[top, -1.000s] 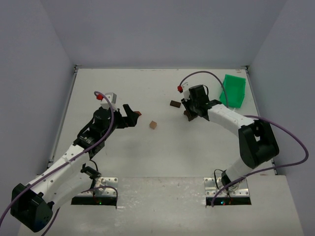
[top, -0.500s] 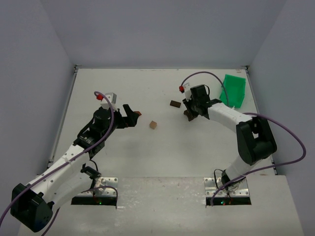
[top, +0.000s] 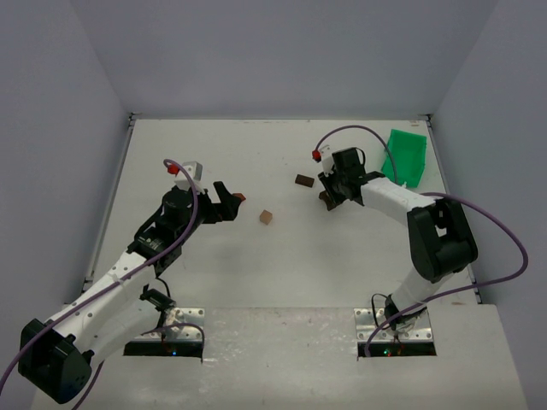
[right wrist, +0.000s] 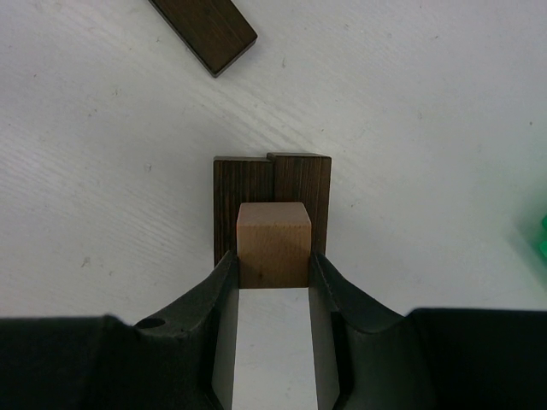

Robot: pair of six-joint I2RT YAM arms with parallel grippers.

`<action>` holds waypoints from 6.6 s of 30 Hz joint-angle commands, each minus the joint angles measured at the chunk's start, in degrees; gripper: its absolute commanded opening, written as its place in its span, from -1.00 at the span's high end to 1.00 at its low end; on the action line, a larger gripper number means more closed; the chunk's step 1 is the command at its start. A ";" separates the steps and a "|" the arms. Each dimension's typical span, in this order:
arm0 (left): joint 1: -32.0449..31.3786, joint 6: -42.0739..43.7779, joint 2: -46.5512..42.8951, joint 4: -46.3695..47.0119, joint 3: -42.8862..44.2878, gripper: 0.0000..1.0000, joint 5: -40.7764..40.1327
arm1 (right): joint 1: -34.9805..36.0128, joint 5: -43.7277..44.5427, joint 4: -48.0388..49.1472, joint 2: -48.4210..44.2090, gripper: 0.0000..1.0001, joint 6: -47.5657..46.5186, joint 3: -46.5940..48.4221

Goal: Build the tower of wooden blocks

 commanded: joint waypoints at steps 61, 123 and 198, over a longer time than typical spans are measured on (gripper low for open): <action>0.16 0.43 -2.44 2.45 -0.28 -1.00 0.10 | -0.05 -19.28 -0.75 -9.70 -0.97 -3.02 5.48; 0.07 -1.04 -4.86 1.13 -0.98 -1.00 -0.20 | 21.35 6.42 -6.67 6.29 0.65 5.12 20.54; 0.14 -0.74 -4.04 1.63 -0.81 -1.00 0.60 | 1.28 3.29 -8.61 1.06 0.22 0.09 10.79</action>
